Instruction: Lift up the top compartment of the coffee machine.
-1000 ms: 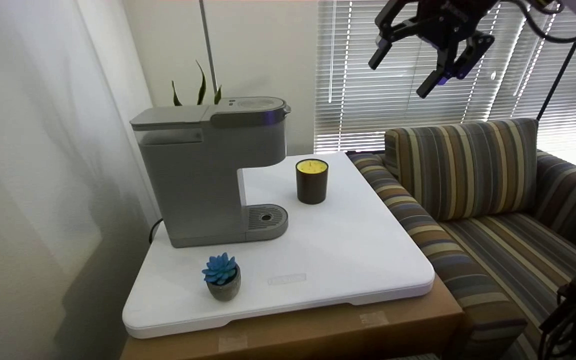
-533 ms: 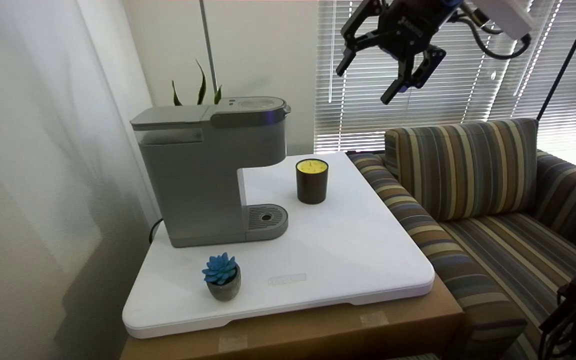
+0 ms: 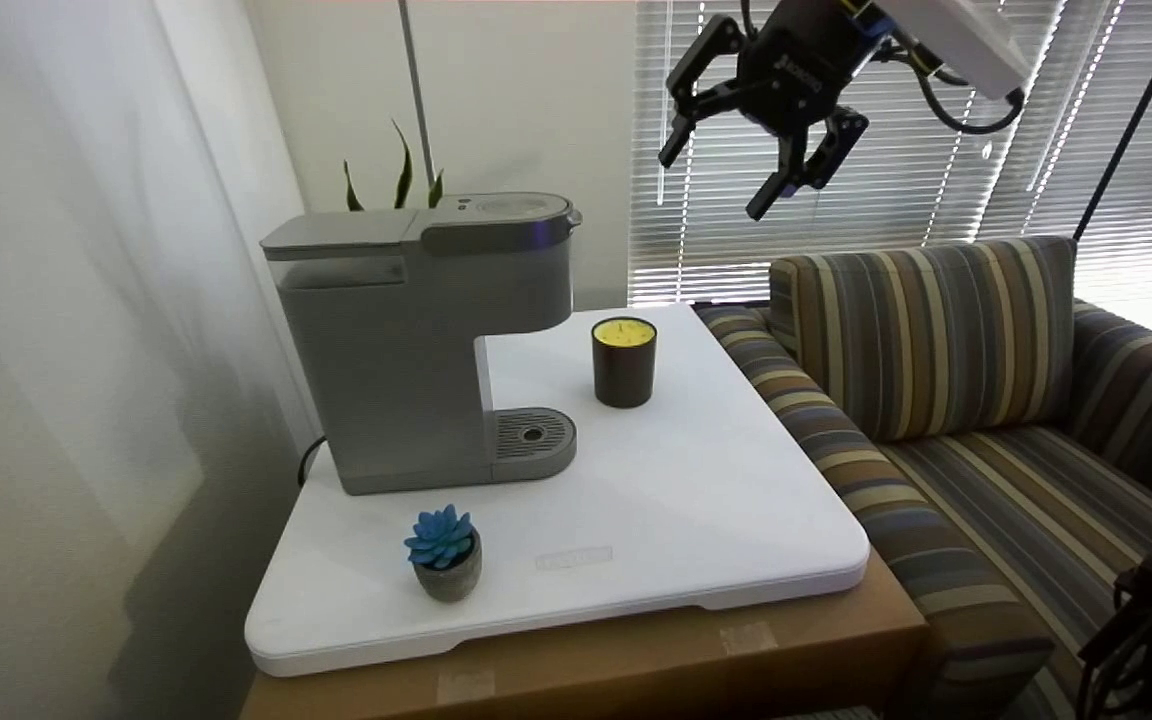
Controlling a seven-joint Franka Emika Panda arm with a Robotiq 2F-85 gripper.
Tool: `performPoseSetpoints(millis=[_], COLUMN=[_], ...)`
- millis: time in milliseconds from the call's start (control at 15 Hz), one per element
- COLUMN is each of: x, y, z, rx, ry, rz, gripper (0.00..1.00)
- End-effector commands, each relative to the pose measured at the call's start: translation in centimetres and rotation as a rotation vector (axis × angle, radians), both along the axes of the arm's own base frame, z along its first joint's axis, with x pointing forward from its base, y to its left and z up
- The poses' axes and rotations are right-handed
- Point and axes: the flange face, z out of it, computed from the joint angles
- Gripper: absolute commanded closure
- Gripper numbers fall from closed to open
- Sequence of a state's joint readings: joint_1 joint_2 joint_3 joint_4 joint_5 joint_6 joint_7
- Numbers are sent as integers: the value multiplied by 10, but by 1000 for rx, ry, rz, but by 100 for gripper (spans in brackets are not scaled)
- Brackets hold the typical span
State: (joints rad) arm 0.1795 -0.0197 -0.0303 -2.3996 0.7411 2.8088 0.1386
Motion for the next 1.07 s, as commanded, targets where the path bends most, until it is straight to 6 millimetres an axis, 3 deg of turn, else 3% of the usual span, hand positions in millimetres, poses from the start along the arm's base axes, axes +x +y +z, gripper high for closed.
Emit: performPoseSetpoints(millis=[0,333,400,533,733,1000], x=[16,31,35,42,55,72], y=[-3,-16,-20,-28,-34,-23], z=[-11,-36,-43,-52,-60,-64], rx=[34,90,92,82,84,133], ry=[-24,-53,-53,-62,-83,-143], rz=[65,124,126,110,97,78], gripper=[0,2,26,32,55,83])
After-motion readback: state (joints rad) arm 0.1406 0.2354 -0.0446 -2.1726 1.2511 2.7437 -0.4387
